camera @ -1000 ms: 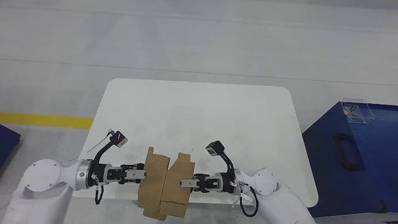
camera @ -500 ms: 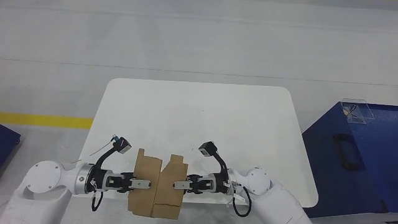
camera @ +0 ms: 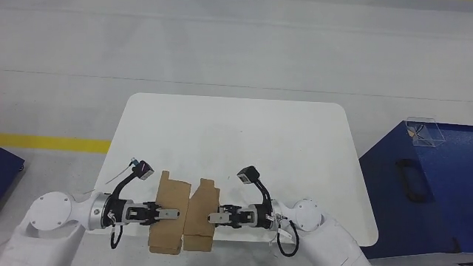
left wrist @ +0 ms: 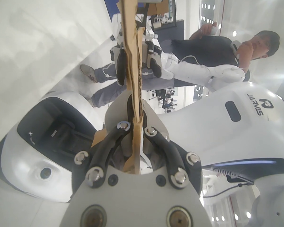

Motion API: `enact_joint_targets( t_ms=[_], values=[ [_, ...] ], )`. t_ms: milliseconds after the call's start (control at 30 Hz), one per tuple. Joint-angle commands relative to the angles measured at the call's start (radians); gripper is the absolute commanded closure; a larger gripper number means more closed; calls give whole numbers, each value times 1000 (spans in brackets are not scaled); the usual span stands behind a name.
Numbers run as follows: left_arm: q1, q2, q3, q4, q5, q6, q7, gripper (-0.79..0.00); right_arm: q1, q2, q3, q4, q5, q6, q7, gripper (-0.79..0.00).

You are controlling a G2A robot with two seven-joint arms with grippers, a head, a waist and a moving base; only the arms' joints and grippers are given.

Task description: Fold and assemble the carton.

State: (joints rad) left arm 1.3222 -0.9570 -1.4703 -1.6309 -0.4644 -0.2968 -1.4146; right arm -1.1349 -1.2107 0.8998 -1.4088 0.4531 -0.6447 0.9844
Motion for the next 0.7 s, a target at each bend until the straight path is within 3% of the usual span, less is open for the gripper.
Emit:
enact_joint_targets(
  t_ms=[0,133,267,433,467,500,633,667],
  values=[
    [23,-11,19,-10,-88,-45,160,0,-24,5,47,-30,1,-79,-81,-785],
    [45,-41,88,-10,-308,-135,333,0,-75,14,128,-65,-88,-254,-195,-785],
    [33,-76,197,19,-470,-215,450,0,-119,14,177,-90,-233,-364,-296,-785],
    [-13,-112,316,73,-559,-258,436,0,-140,0,174,-112,-432,-368,-414,-785],
    [-19,-117,330,85,-560,-270,432,0,-143,-4,168,-112,-452,-367,-439,-619],
    [-23,-121,342,93,-560,-282,430,0,-144,-7,163,-110,-467,-365,-462,-388],
    [-30,-136,376,112,-574,-293,418,0,-137,-18,146,-90,-532,-359,-532,-215],
    [-32,-138,381,116,-570,-292,416,0,-137,-21,138,-88,-551,-360,-543,0]
  ],
)
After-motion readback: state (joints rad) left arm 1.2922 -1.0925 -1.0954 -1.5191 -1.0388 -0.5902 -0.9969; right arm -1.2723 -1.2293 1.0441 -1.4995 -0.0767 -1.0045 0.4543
